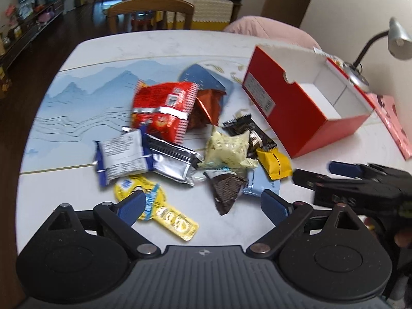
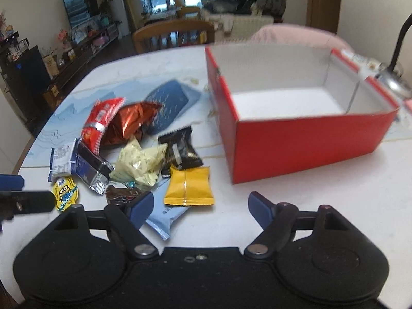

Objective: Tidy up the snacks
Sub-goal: 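Grasp the dark chocolate packet with the left gripper while the right grasps the yellow candy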

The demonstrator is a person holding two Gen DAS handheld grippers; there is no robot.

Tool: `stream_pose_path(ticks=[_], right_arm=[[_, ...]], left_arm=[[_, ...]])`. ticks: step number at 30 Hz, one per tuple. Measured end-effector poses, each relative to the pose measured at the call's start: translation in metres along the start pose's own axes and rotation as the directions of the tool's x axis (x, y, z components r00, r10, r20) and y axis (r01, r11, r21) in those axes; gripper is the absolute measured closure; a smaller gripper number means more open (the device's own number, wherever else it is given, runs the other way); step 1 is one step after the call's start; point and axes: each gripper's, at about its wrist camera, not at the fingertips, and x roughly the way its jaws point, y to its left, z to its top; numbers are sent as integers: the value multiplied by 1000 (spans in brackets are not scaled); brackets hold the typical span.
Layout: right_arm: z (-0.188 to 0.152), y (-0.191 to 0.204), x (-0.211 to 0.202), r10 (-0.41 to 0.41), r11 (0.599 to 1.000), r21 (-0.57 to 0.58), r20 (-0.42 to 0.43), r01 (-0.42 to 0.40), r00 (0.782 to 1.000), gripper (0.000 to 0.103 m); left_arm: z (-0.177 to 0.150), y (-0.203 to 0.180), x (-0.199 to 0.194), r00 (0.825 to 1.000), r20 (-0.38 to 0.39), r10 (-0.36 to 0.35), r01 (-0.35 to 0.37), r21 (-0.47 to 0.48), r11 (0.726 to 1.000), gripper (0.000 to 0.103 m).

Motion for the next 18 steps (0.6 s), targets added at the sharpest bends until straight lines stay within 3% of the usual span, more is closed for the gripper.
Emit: stream_pose_path(ticks=[9, 14, 18], right_arm=[[15, 0, 34, 41, 999, -12, -69, -41, 997, 33], [18, -7, 44, 46, 999, 15, -101, -45, 994, 44], [19, -9, 47, 67, 997, 40, -105, -63, 992, 50]], left_arm=[[6, -18, 37, 1000, 7, -14, 14, 72, 997, 13], [12, -18, 58, 1000, -19, -24, 25, 63, 998, 28], [15, -18, 67, 998, -40, -55, 57, 48, 997, 30]])
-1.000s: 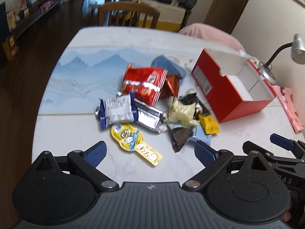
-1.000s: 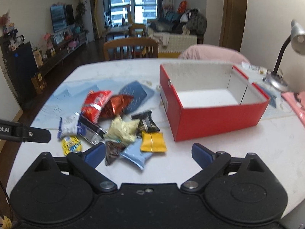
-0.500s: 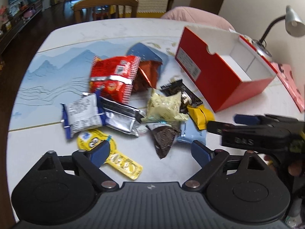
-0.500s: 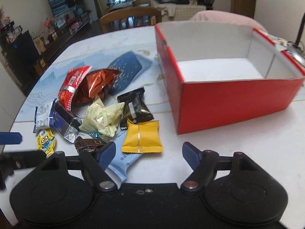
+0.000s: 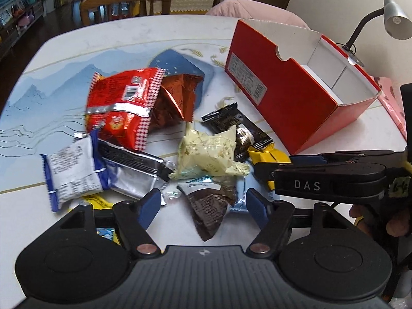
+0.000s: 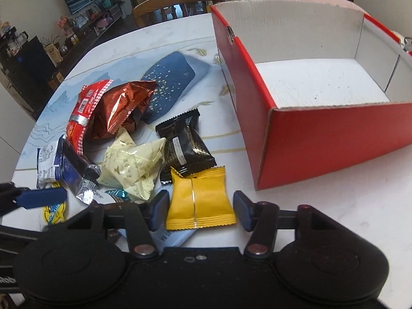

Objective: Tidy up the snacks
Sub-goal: 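Grasp the dark chocolate packet with the left gripper while the right grasps the yellow candy, then carry both held snacks over the red box and lower them inside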

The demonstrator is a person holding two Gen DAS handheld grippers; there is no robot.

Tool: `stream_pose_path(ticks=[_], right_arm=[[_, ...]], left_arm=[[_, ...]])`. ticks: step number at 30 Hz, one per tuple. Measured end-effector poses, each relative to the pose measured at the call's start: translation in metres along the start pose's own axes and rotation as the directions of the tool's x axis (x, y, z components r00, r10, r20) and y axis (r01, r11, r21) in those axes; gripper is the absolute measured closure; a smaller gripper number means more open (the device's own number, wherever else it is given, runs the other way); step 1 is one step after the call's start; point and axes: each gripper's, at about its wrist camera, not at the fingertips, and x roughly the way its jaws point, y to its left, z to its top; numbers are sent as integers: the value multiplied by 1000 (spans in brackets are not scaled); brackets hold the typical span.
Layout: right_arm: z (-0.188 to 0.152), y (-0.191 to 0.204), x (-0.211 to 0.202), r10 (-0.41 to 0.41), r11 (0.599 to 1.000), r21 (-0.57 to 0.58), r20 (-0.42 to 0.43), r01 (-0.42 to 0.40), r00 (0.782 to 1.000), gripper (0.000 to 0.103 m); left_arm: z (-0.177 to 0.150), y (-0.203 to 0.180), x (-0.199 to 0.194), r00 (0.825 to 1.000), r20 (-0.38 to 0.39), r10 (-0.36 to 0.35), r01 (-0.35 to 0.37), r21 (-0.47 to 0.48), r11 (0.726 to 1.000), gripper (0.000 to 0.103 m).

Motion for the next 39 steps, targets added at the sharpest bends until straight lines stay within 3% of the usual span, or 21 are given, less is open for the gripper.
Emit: stream_pose_path(ticks=[8, 23, 39], right_arm=[[1, -1, 0, 2, 1000, 1, 0, -2, 1000, 51], [-5, 6, -17, -4, 1000, 18, 23, 3, 1000, 53], [-24, 10, -59, -5, 998, 57, 80, 1, 997, 58]], left_arm=[[4, 5, 17, 997, -66, -44, 41, -39, 998, 55], [3, 12, 15, 995, -78, -70, 64, -73, 995, 80], [-11, 19, -21, 994, -42, -105, 100, -112, 989, 82]])
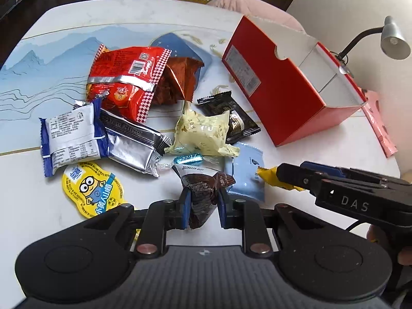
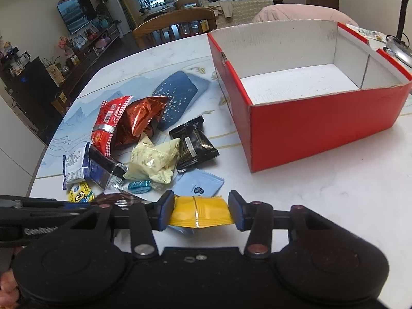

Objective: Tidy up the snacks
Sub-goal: 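Carry both held snacks over the red box and lower them inside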

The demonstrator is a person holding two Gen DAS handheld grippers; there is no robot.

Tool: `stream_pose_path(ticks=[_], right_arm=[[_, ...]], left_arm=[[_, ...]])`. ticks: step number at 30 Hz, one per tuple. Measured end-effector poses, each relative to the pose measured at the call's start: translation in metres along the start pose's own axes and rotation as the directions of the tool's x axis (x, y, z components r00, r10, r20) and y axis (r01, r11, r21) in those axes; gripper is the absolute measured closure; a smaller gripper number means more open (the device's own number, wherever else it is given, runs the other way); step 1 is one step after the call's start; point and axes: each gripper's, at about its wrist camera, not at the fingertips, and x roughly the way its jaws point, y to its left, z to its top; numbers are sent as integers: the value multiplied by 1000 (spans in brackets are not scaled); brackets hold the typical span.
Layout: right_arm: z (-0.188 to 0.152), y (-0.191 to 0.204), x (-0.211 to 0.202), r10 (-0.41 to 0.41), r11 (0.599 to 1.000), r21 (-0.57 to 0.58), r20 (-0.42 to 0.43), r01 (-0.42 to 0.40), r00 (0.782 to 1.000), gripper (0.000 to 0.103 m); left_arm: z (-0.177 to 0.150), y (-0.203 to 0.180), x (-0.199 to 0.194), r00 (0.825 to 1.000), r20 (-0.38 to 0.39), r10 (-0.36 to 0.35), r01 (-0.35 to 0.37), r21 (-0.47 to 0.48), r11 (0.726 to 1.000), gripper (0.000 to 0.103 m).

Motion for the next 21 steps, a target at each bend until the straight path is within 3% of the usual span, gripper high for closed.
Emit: stream_pose_path(ticks=[9, 15, 21], right_arm=[[12, 3, -39, 21, 1000, -7, 83, -20, 996, 58], [40, -4, -69, 35, 999, -26, 176, -31, 984, 58], [75, -31, -80, 2, 999, -45, 241, 9, 971, 58]], left_arm=[[12, -13, -32, 998, 58, 2, -4, 25, 1000, 82], [37, -37, -54, 995, 98, -18, 13, 53, 999, 82], [72, -75, -59, 989, 139, -48, 33, 112, 993, 82]])
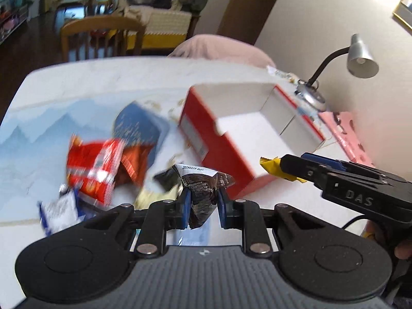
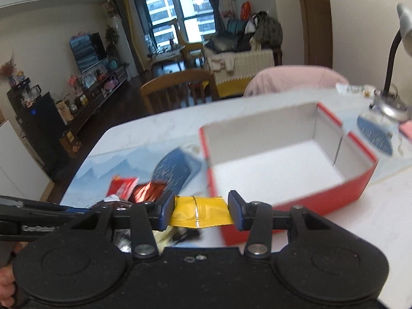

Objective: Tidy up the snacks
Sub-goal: 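Carry both held snacks over the red box and lower them inside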

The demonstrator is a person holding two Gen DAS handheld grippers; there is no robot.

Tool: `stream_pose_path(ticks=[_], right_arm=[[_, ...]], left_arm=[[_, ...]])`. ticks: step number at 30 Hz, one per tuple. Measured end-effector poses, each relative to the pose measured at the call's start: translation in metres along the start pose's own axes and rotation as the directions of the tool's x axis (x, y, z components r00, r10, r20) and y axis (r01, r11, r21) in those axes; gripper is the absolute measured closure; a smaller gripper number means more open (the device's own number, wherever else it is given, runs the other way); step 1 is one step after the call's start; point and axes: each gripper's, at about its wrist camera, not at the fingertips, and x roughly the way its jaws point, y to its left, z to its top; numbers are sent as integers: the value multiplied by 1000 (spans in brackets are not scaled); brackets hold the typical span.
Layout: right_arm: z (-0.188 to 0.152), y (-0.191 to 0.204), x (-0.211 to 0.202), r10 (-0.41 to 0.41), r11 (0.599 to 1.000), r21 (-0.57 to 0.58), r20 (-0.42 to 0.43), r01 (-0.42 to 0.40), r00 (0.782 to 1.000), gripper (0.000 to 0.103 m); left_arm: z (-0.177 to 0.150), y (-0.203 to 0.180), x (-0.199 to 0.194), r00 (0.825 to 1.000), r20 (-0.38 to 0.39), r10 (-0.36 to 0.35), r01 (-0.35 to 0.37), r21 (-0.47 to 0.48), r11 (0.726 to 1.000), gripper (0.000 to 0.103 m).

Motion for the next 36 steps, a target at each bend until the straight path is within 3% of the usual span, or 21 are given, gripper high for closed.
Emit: stream_pose_path(ticks=[4, 13, 19, 28, 33, 36], right_arm=[[19, -29, 13, -34, 999, -6, 9, 34, 999, 58], [45, -99, 57, -95, 995, -36, -27, 94, 995, 58], [50, -126, 87, -91, 991, -102, -101, 80, 991, 58], [43, -136, 134, -75, 980, -195, -216, 32, 973, 58], [39, -135, 144, -74, 973, -230, -266, 11, 961, 58], [35, -137, 151, -73, 972, -234, -307, -1, 949, 58]], left_arm=[[28, -28, 17, 1000, 14, -7, 7, 47, 999, 82], [85, -85, 90, 998, -68, 19, -15, 54, 998, 82], [104, -103, 143, 990, -124, 70, -64, 58, 996, 82], [116, -103, 218, 958, -248, 145, -134, 62, 989, 82], [110, -101, 245, 931, -322, 173, -154, 83, 985, 82], [109, -99, 251, 923, -346, 169, -151, 78, 985, 82]])
